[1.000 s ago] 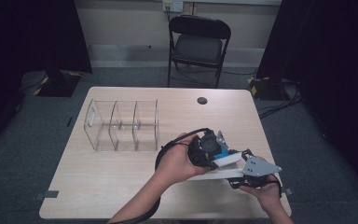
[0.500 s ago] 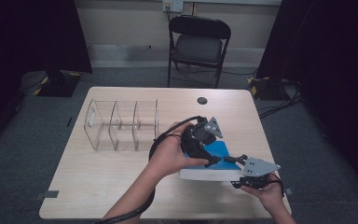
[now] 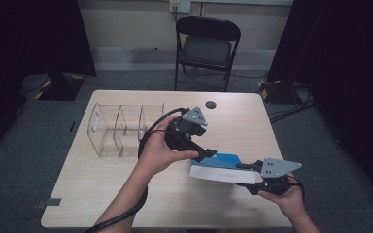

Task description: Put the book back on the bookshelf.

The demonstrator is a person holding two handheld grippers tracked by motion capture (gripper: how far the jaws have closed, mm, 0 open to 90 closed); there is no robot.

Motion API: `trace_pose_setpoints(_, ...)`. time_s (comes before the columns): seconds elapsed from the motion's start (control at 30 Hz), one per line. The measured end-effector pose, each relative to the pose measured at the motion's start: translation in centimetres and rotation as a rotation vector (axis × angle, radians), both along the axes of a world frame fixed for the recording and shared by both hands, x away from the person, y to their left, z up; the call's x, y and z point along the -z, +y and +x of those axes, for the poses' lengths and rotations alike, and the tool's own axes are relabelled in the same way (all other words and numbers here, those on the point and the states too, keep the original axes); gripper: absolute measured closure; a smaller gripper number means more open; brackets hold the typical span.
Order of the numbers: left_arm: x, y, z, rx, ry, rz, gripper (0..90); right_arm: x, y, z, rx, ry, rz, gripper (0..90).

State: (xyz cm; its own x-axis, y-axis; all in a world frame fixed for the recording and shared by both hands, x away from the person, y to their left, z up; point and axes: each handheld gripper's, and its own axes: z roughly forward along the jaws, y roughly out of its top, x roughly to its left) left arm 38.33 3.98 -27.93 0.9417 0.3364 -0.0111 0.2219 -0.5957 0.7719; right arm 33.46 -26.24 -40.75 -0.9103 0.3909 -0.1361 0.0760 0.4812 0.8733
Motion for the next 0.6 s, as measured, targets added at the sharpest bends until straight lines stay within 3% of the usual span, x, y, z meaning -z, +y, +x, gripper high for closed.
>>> trace_pose_setpoints(0.03, 0.2, 0.7, 0.0, -0.003, -0.003, 0.009, 24.2, -0.5, -0.2, 0.2, 0.008, 0.028, 0.009, 52.5)
trace_pose_setpoints(0.1, 0.5, 1.4, 0.0, -0.023, 0.003, 0.017, 24.2, -0.8, -0.4, 0.5, 0.011, 0.040, 0.018, 53.2)
trace_pose_setpoints(0.23, 0.9, 3.0, 0.4, -0.052, 0.033, -0.012, 22.5, -1.0, -0.8, 1.4, 0.037, 0.101, 0.068, 54.2)
trace_pose_setpoints(0.27, 1.0, 3.5, 0.4, -0.064, 0.029, -0.026, 22.4, -1.0, -0.9, 1.5, 0.035, 0.100, 0.072, 54.5)
trace_pose_setpoints(0.4, 1.3, 4.1, 0.3, -0.081, 0.017, 0.006, 23.0, -1.3, -0.9, 2.0, 0.040, 0.114, 0.078, 55.2)
trace_pose_setpoints(0.6, 3.9, 4.8, -0.2, -0.081, 0.048, 0.029, 23.4, -2.2, -0.2, 2.5, 0.057, 0.131, 0.067, 57.8)
